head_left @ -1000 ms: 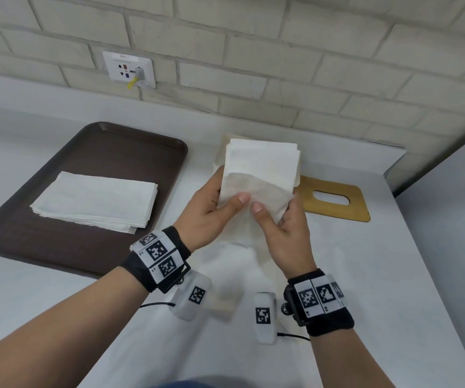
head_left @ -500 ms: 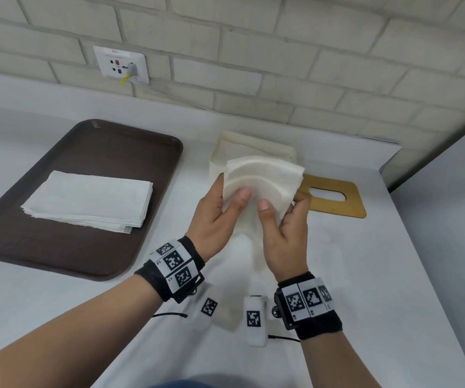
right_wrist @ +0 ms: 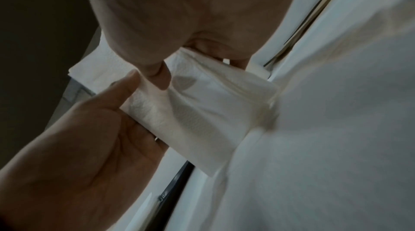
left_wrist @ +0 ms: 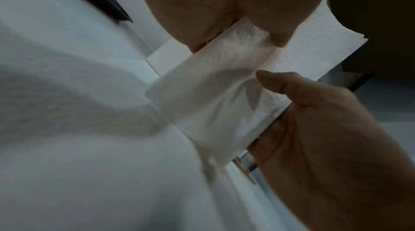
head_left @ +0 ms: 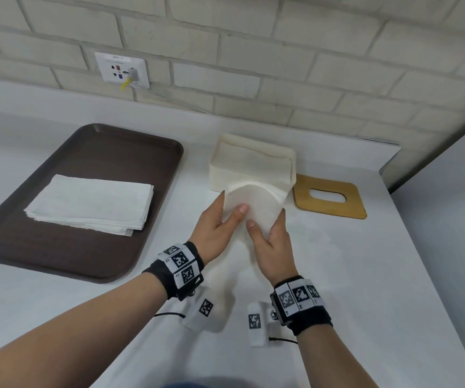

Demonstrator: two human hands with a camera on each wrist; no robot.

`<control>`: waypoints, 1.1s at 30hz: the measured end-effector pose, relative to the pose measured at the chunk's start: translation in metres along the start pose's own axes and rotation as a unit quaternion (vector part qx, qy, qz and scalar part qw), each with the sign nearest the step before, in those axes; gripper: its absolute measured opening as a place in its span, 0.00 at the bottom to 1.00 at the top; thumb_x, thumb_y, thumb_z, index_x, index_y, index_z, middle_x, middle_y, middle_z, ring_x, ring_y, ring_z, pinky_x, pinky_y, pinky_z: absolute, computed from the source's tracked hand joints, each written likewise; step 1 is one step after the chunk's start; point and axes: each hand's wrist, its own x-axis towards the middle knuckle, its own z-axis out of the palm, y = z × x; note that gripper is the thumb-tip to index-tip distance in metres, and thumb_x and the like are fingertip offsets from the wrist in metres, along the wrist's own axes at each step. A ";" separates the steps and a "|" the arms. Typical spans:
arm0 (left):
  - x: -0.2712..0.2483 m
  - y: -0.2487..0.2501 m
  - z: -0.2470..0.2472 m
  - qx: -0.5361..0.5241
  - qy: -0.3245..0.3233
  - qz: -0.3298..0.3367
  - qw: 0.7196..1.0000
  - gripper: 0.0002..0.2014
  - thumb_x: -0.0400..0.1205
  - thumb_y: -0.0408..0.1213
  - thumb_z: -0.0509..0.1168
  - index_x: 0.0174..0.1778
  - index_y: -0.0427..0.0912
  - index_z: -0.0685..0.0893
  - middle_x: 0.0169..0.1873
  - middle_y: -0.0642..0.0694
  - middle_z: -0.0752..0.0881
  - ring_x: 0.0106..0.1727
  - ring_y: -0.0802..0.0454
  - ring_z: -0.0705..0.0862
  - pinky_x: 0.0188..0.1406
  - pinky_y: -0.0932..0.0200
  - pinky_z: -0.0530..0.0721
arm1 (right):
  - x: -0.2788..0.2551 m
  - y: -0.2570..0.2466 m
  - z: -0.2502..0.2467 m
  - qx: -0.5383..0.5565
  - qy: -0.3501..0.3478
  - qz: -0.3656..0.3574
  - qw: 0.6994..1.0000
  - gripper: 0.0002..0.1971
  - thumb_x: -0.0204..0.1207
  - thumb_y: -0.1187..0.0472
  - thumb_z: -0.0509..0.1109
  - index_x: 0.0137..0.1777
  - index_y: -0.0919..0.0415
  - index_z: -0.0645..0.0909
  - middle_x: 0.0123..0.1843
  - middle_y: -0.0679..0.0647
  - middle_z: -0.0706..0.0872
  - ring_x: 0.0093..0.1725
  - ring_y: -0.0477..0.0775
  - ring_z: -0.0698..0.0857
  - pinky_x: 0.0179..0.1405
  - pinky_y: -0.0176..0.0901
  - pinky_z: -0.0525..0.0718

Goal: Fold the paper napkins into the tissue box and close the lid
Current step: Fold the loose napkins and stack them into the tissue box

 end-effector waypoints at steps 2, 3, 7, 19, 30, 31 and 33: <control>0.002 0.008 0.003 -0.040 0.019 0.006 0.999 0.08 0.91 0.42 0.63 0.65 0.53 0.82 0.54 0.61 0.92 0.57 0.63 0.90 0.53 0.68 0.85 | -0.001 -0.002 0.002 0.028 0.019 -0.010 0.999 0.20 0.87 0.62 0.68 0.74 0.49 0.70 0.64 0.40 0.87 0.62 0.34 0.86 0.57 0.26 0.82; 0.003 0.012 0.005 -0.053 0.024 0.007 0.998 0.07 0.92 0.42 0.62 0.63 0.53 0.82 0.53 0.61 0.92 0.56 0.63 0.90 0.51 0.68 0.85 | -0.001 -0.003 0.003 0.044 0.029 -0.017 0.998 0.21 0.87 0.63 0.68 0.77 0.51 0.68 0.67 0.40 0.86 0.65 0.36 0.85 0.60 0.28 0.82; 0.000 0.011 0.007 -0.054 0.002 -0.015 0.998 0.11 0.92 0.49 0.59 0.65 0.52 0.81 0.56 0.58 0.91 0.59 0.61 0.89 0.56 0.66 0.85 | -0.002 0.003 0.008 0.051 0.041 0.003 0.998 0.16 0.88 0.60 0.67 0.72 0.49 0.69 0.67 0.44 0.86 0.65 0.42 0.86 0.67 0.47 0.86; 0.042 -0.040 -0.040 0.430 -0.103 -0.072 0.894 0.29 0.86 0.52 0.68 0.83 0.49 0.75 0.81 0.48 0.75 0.79 0.42 0.74 0.77 0.49 0.74 | 0.146 -0.096 -0.082 -0.302 -0.037 -0.042 0.952 0.16 0.83 0.52 0.72 0.66 0.60 0.82 0.65 0.56 0.88 0.63 0.60 0.86 0.62 0.50 0.83; 0.058 -0.039 -0.019 0.599 -0.202 -0.089 0.770 0.41 0.77 0.72 0.67 0.80 0.50 0.73 0.67 0.47 0.79 0.68 0.44 0.76 0.65 0.49 0.75 | 0.243 -0.098 -0.051 -0.564 -0.245 -0.042 0.788 0.22 0.89 0.54 0.65 0.81 0.57 0.75 0.78 0.61 0.79 0.73 0.65 0.79 0.67 0.49 0.78; 0.059 -0.039 -0.019 0.596 -0.200 -0.090 0.773 0.39 0.77 0.71 0.68 0.78 0.51 0.74 0.68 0.47 0.79 0.69 0.44 0.75 0.65 0.49 0.75 | 0.246 -0.098 -0.047 -0.575 -0.258 -0.047 0.775 0.23 0.89 0.53 0.65 0.81 0.57 0.74 0.79 0.61 0.78 0.74 0.65 0.78 0.70 0.51 0.77; 0.060 -0.036 -0.019 0.591 -0.198 -0.085 0.777 0.35 0.76 0.67 0.71 0.74 0.51 0.78 0.67 0.48 0.77 0.68 0.45 0.74 0.66 0.50 0.75 | 0.252 -0.095 -0.039 -0.585 -0.279 -0.060 0.759 0.22 0.88 0.52 0.65 0.80 0.58 0.76 0.79 0.62 0.78 0.74 0.65 0.79 0.70 0.52 0.77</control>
